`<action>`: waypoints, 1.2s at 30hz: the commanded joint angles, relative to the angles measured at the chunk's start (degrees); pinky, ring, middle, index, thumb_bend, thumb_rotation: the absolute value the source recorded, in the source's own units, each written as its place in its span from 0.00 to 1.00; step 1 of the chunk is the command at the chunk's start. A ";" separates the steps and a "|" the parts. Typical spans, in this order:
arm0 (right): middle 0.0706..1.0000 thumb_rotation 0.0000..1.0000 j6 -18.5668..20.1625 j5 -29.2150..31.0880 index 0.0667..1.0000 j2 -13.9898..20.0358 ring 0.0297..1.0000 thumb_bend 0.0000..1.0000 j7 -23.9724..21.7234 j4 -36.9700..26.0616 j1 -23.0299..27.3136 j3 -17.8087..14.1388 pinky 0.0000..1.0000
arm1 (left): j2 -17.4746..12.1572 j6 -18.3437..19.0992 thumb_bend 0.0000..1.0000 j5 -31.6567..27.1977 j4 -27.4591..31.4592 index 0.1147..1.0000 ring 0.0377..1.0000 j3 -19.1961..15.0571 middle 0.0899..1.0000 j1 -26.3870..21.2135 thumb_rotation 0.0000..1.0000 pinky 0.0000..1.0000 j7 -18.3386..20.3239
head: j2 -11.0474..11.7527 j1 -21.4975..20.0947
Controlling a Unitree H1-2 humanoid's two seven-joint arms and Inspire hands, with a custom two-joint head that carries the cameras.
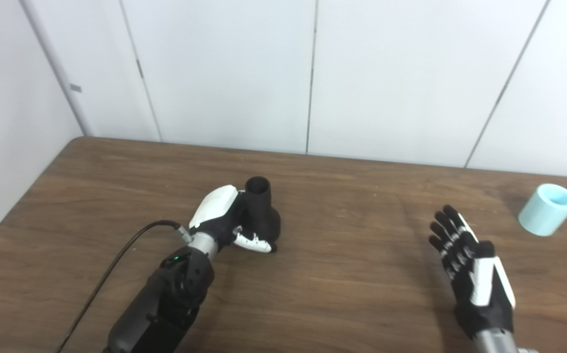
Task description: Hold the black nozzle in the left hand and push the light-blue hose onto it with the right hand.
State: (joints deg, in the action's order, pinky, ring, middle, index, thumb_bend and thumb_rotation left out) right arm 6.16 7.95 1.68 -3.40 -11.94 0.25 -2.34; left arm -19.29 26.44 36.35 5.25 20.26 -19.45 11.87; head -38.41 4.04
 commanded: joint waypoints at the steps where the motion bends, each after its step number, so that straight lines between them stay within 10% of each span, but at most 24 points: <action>1: 0.93 1.00 -0.05 -0.28 0.93 -0.17 0.94 0.61 0.33 -2.83 1.61 0.26 0.93 | 0.47 -1.39 0.52 0.71 0.67 0.42 0.86 2.70 0.74 1.41 0.05 0.93 2.65 | -0.30 -0.30; 20: 0.90 1.00 0.81 -1.09 0.93 0.21 0.91 0.61 0.79 -5.04 1.60 0.42 0.92 | 7.02 -2.44 0.52 1.46 0.70 0.42 0.85 6.10 0.74 5.77 0.05 0.93 1.09 | -0.60 -1.09; 36: 0.91 1.00 1.99 -1.73 0.93 -0.24 0.92 0.57 1.15 -4.93 1.73 0.93 0.92 | 9.76 0.46 0.52 1.37 3.56 0.42 0.88 6.45 0.76 6.81 0.05 0.94 8.05 | -0.42 -0.95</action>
State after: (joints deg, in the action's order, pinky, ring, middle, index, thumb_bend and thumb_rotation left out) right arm 8.85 6.12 1.48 -2.27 -15.15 0.51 -1.40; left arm -10.65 26.43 38.24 10.30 23.71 -14.05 12.92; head -38.76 3.08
